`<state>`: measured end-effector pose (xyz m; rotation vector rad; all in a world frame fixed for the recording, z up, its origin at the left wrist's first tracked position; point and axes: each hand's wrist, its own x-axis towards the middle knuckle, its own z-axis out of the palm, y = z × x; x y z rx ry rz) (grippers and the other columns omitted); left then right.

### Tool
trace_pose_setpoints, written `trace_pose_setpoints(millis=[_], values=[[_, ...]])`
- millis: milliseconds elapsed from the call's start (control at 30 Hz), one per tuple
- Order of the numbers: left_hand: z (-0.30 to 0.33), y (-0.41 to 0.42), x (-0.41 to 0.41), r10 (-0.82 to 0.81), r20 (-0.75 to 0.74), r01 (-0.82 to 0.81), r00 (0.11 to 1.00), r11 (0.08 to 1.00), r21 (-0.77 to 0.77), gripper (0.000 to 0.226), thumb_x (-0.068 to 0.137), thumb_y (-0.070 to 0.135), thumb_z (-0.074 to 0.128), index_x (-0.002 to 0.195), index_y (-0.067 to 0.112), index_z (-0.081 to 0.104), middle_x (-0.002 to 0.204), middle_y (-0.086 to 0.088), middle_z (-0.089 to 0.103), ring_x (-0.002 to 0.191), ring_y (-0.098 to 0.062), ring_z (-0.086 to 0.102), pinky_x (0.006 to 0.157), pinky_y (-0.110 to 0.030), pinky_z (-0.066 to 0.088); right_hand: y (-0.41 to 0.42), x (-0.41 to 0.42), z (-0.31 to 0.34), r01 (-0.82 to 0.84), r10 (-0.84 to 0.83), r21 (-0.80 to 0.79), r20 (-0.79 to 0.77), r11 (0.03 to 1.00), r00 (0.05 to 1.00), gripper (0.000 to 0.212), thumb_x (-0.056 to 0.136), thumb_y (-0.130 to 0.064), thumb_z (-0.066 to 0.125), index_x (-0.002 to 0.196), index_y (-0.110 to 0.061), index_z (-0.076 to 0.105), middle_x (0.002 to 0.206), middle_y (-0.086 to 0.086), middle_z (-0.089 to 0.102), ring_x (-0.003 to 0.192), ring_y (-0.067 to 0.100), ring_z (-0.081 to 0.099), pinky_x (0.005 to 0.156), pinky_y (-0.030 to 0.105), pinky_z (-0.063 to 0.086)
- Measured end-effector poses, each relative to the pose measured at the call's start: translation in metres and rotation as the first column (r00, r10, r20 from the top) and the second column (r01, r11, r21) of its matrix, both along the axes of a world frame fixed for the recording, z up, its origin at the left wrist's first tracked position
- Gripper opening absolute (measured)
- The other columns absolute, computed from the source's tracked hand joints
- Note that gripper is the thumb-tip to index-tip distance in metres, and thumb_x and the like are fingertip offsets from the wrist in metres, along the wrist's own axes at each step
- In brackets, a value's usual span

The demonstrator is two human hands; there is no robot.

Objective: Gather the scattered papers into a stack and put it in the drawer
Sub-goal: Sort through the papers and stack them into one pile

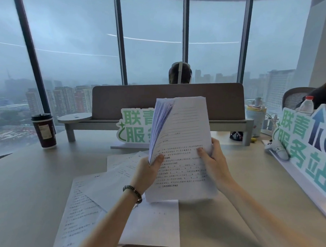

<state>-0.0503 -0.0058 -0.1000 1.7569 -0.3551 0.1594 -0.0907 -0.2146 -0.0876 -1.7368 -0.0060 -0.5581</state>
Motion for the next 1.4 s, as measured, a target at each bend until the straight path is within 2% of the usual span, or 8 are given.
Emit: trace_pose_setpoints(millis=[200, 333, 567, 667, 933, 1100, 1200, 1400], values=[[0.004, 0.017, 0.016, 0.042, -0.183, -0.052, 0.982, 0.997, -0.051, 0.022, 0.096, 0.024, 0.059, 0.105, 0.006, 0.069, 0.099, -0.007, 0.074, 0.090, -0.024, 0.071, 0.078, -0.035, 0.059, -0.001, 0.004, -0.001, -0.106, 0.129, 0.157, -0.146, 0.982, 0.981, 0.022, 0.104, -0.021, 0.046, 0.117, -0.022, 0.063, 0.107, 0.000, 0.074, 0.094, 0.020, 0.072, 0.080, 0.040, 0.058], [-0.002, 0.043, 0.038, 0.080, -0.356, -0.087, 0.931, 0.996, -0.004, 0.027, 0.092, 0.024, 0.065, 0.109, 0.004, 0.068, 0.105, -0.011, 0.073, 0.095, -0.030, 0.069, 0.091, -0.046, 0.055, -0.008, 0.016, -0.014, -0.002, -0.019, -0.069, -0.308, 0.998, 0.951, 0.042, 0.103, -0.040, 0.041, 0.112, -0.008, 0.068, 0.097, -0.002, 0.065, 0.095, 0.021, 0.062, 0.087, 0.038, 0.046], [-0.017, 0.072, 0.060, 0.227, -0.428, 0.008, 0.875, 0.877, 0.481, 0.048, 0.092, 0.041, 0.059, 0.120, 0.002, 0.063, 0.120, -0.014, 0.067, 0.111, -0.032, 0.063, 0.100, -0.043, 0.050, -0.012, 0.022, -0.024, 0.070, -0.073, -0.024, -0.439, 0.997, 0.895, 0.023, 0.099, -0.047, 0.049, 0.092, -0.027, 0.058, 0.103, 0.002, 0.054, 0.105, 0.027, 0.058, 0.095, 0.041, 0.051], [-0.012, 0.062, 0.050, 0.274, -0.376, 0.049, 0.885, 0.749, 0.661, 0.045, 0.101, 0.040, 0.045, 0.126, 0.005, 0.059, 0.128, -0.012, 0.061, 0.118, -0.028, 0.058, 0.100, -0.034, 0.046, -0.005, 0.019, -0.021, 0.040, -0.006, 0.061, -0.478, 0.997, 0.878, 0.018, 0.100, -0.040, 0.051, 0.109, -0.025, 0.055, 0.117, 0.005, 0.053, 0.115, 0.030, 0.055, 0.093, 0.043, 0.053], [-0.024, 0.034, 0.054, 0.182, -0.402, 0.104, 0.897, 0.798, 0.593, 0.045, 0.097, 0.042, 0.050, 0.121, 0.006, 0.063, 0.122, -0.010, 0.066, 0.113, -0.028, 0.063, 0.102, -0.040, 0.048, -0.017, 0.019, -0.020, 0.044, -0.025, 0.026, -0.495, 0.999, 0.869, 0.021, 0.093, -0.032, 0.066, 0.104, -0.014, 0.065, 0.105, 0.004, 0.066, 0.104, 0.024, 0.058, 0.092, 0.039, 0.045], [-0.024, 0.051, 0.066, 0.098, -0.476, 0.088, 0.874, 0.931, 0.354, 0.048, 0.087, 0.042, 0.066, 0.116, 0.004, 0.066, 0.112, -0.014, 0.072, 0.104, -0.033, 0.068, 0.097, -0.049, 0.051, -0.031, 0.016, -0.020, 0.119, -0.077, 0.039, -0.557, 0.992, 0.827, 0.032, 0.095, -0.031, 0.063, 0.113, -0.004, 0.058, 0.098, 0.014, 0.068, 0.078, 0.028, 0.066, 0.057, 0.032, 0.050], [-0.018, 0.080, 0.082, 0.124, -0.467, 0.046, 0.875, 0.941, 0.335, 0.060, 0.077, 0.050, 0.067, 0.117, 0.006, 0.066, 0.110, -0.013, 0.073, 0.102, -0.034, 0.068, 0.097, -0.051, 0.052, -0.035, 0.014, -0.022, 0.114, -0.116, -0.039, -0.579, 0.993, 0.807, 0.023, 0.095, -0.025, 0.064, 0.103, -0.004, 0.058, 0.090, 0.012, 0.067, 0.073, 0.025, 0.065, 0.054, 0.029, 0.050], [-0.019, 0.088, 0.076, 0.313, -0.363, 0.053, 0.878, 0.689, 0.723, 0.049, 0.099, 0.045, 0.046, 0.127, 0.007, 0.058, 0.129, -0.009, 0.060, 0.115, -0.026, 0.056, 0.098, -0.031, 0.042, -0.034, 0.016, -0.030, 0.058, -0.129, -0.141, -0.568, 0.988, 0.813, 0.006, 0.088, -0.004, 0.070, 0.092, -0.002, 0.066, 0.087, 0.011, 0.067, 0.073, 0.017, 0.061, 0.060, 0.027, 0.047]])
